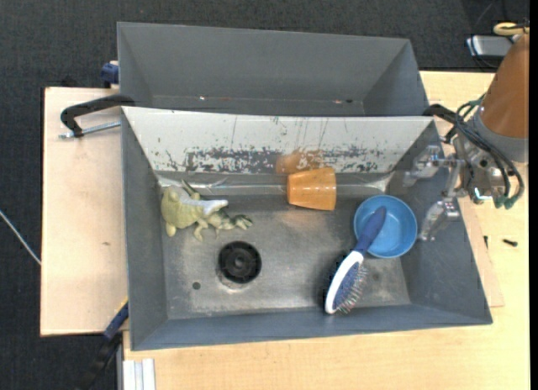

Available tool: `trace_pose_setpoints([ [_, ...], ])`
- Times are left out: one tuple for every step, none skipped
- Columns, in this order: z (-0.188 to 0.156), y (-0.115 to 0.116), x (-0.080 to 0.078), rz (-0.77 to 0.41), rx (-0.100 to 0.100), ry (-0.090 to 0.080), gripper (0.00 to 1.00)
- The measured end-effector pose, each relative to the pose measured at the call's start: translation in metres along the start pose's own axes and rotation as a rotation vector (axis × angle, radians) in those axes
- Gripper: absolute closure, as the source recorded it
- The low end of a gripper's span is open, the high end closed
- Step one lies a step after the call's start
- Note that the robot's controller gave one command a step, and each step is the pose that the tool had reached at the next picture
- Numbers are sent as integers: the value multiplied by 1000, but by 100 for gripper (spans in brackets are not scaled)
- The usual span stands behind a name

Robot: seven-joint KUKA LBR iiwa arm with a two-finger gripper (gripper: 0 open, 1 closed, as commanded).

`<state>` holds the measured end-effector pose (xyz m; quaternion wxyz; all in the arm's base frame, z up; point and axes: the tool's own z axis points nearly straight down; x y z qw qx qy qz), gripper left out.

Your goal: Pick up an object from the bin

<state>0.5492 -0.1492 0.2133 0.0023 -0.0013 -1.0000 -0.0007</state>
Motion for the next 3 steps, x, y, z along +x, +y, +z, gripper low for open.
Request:
trace_pose_setpoints([
  [115, 19, -19, -82, 5, -16, 0],
  [120, 21, -17, -85, 2, -7, 100],
  [-48, 30, -17, -99, 5, -18, 100],
])
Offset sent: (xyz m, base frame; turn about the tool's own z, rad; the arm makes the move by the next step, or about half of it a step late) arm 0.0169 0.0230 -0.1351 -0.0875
